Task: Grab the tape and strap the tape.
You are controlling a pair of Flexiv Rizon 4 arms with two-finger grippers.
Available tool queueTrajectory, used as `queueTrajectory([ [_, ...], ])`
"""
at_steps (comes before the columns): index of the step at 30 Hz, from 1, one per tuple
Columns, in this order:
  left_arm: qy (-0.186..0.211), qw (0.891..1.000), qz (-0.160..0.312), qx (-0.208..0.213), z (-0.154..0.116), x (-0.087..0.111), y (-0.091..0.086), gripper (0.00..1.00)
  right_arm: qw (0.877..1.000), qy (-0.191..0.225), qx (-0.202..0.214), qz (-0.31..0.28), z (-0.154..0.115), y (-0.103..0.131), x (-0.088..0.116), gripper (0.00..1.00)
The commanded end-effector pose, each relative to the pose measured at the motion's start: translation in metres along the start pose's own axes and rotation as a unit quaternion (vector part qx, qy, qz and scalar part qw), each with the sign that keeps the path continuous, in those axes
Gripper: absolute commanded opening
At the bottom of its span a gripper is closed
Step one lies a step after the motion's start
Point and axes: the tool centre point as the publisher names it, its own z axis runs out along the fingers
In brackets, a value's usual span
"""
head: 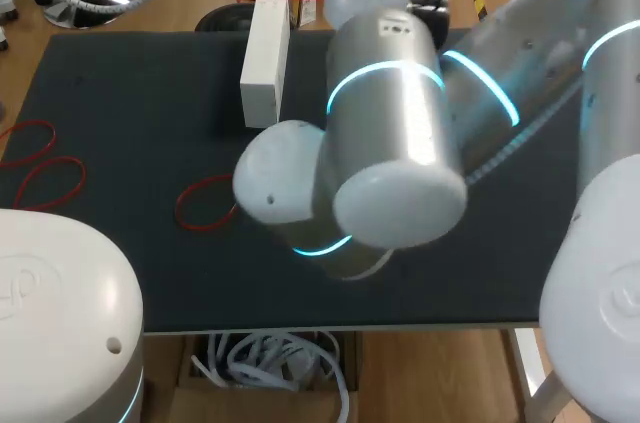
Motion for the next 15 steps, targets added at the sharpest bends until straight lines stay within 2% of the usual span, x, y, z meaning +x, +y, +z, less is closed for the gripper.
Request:
queueTrajectory([
  [1, 0.001, 1.0, -0.001, -0.003, -0.001, 0.0, -0.001, 0.0, 0.999, -0.032, 0.043, -0.004, -0.003, 0.015, -0.004, 0.0],
  [8, 0.001, 1.0, -0.001, -0.003, -0.001, 0.0, -0.001, 0.0, 1.0, -0.007, 0.023, -0.019, -0.009, 0.02, -0.014, 0.0],
  [9, 0.001, 1.0, -0.001, -0.003, -0.001, 0.0, -0.001, 0.0, 0.999, 0.008, 0.024, -0.029, -0.01, 0.02, -0.014, 0.0],
  [15, 0.001, 1.0, -0.001, -0.003, -0.001, 0.0, -0.001, 0.0, 0.997, 0.023, 0.016, -0.069, -0.014, 0.022, -0.014, 0.0],
])
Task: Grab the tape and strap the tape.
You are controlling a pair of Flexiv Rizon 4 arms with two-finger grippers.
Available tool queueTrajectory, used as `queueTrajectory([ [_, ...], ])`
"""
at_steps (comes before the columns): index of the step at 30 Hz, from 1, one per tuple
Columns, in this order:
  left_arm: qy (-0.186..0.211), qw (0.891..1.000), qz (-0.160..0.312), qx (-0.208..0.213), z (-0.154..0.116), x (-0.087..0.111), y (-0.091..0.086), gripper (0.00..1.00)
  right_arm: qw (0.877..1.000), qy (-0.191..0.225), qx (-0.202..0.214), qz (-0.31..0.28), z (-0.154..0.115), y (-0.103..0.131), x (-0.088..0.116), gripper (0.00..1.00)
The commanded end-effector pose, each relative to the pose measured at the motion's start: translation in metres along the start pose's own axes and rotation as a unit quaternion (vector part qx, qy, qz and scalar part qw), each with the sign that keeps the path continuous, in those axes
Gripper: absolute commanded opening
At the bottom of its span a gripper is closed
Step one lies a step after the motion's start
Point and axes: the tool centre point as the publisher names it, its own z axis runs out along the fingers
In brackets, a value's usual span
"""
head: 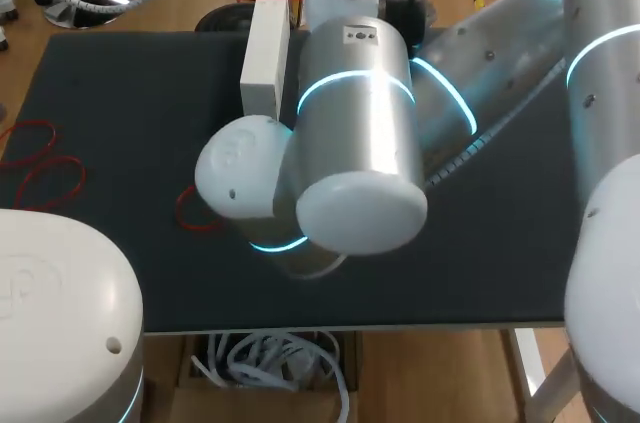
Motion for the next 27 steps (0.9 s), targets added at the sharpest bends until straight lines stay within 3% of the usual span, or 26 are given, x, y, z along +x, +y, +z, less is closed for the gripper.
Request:
queueTrajectory([
  [1, 0.001, 1.0, -0.001, -0.003, -0.001, 0.0, -0.001, 0.0, 1.0, 0.018, 0.003, -0.019, -0.009, 0.006, -0.007, 0.0],
  [13, 0.001, 1.0, -0.001, -0.003, -0.001, 0.0, -0.001, 0.0, 0.995, -0.027, -0.029, -0.09, -0.007, 0.021, 0.0, 0.0],
  [27, 0.001, 1.0, -0.001, -0.003, -0.001, 0.0, -0.001, 0.0, 0.994, -0.053, -0.032, -0.093, -0.006, 0.032, -0.009, 0.0],
])
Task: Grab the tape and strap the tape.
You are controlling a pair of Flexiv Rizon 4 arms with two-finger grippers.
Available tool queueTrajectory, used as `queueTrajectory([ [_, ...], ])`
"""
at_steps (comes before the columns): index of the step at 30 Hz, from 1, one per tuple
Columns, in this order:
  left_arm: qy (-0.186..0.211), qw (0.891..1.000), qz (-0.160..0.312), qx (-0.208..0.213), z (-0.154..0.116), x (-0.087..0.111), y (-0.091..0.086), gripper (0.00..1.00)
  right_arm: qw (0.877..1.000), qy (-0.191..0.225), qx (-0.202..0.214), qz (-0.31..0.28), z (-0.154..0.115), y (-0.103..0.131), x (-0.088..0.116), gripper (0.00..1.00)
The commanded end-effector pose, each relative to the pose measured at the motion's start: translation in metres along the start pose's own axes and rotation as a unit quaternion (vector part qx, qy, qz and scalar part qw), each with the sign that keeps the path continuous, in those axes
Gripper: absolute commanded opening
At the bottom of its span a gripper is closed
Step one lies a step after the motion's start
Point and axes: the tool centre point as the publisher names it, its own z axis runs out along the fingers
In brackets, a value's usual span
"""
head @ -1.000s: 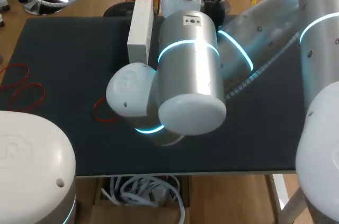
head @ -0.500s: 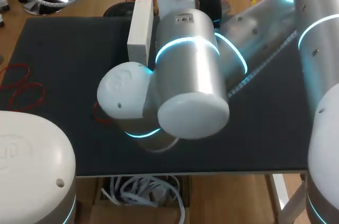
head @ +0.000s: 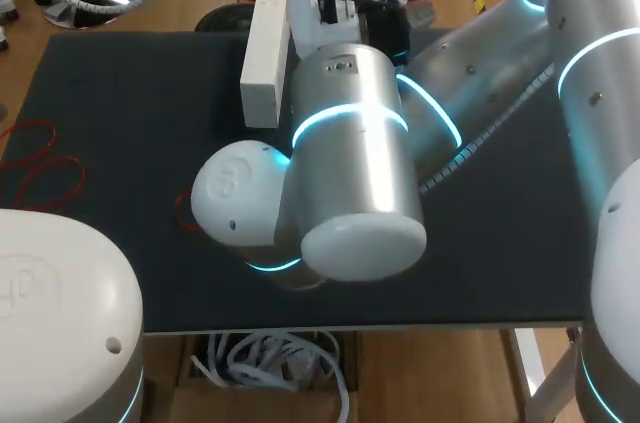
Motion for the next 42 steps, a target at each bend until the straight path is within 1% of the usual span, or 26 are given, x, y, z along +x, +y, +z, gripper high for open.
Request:
queueTrajectory([
  [1, 0.001, 1.0, -0.001, -0.003, -0.001, 0.0, -0.001, 0.0, 1.0, -0.004, 0.002, -0.002, 0.002, 0.006, -0.006, 0.0],
  [4, 0.001, 1.0, -0.001, -0.003, -0.001, 0.0, -0.001, 0.0, 1.0, -0.006, -0.003, -0.003, 0.003, 0.008, -0.009, 0.0],
  [8, 0.001, 1.0, -0.001, -0.003, -0.001, 0.0, -0.001, 0.0, 1.0, 0.0, -0.004, -0.013, 0.006, 0.013, -0.008, 0.0],
  [16, 0.001, 1.0, -0.001, -0.003, -0.001, 0.0, -0.001, 0.0, 1.0, -0.002, -0.006, -0.021, 0.012, 0.023, -0.009, 0.0],
  [25, 0.001, 1.0, -0.001, -0.003, -0.001, 0.0, -0.001, 0.0, 1.0, 0.009, -0.003, -0.029, 0.011, 0.026, 0.0, 0.0],
  [42, 0.001, 1.0, -0.001, -0.003, -0.001, 0.0, -0.001, 0.0, 0.999, 0.007, -0.004, -0.031, 0.016, 0.035, 0.001, 0.0],
])
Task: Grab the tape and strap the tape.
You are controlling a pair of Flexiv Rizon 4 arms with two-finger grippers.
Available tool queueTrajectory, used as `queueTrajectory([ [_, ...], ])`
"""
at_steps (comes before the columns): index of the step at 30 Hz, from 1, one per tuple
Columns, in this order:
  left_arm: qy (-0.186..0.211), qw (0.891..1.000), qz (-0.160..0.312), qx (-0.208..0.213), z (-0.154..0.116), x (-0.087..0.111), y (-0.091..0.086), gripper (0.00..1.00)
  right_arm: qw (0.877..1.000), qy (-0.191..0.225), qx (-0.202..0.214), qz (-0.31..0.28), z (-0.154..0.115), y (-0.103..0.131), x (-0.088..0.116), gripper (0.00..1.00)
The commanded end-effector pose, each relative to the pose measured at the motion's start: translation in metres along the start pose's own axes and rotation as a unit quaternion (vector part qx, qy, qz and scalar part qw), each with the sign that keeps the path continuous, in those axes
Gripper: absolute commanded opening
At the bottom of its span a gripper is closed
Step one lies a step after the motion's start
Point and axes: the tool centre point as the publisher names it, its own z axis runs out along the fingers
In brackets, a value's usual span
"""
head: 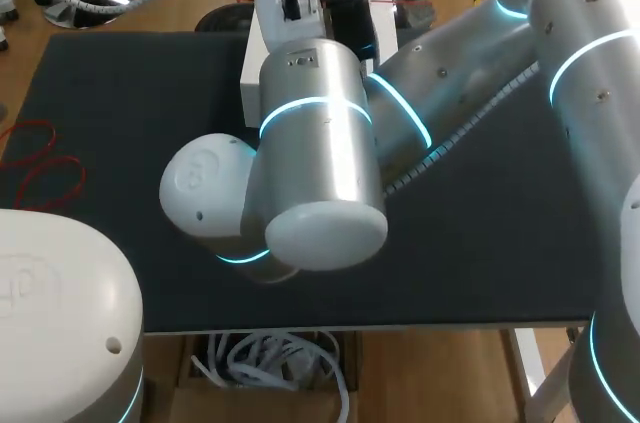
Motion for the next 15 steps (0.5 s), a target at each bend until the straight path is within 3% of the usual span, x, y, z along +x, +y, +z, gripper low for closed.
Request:
queueTrajectory([
  [1, 0.001, 1.0, -0.001, -0.003, -0.001, 0.0, -0.001, 0.0, 1.0, 0.0, 0.001, -0.001, 0.002, 0.003, -0.002, 0.0],
  [15, 0.001, 1.0, -0.001, -0.003, -0.001, 0.0, -0.001, 0.0, 1.0, 0.004, -0.004, -0.002, 0.006, 0.013, 0.001, 0.0],
])
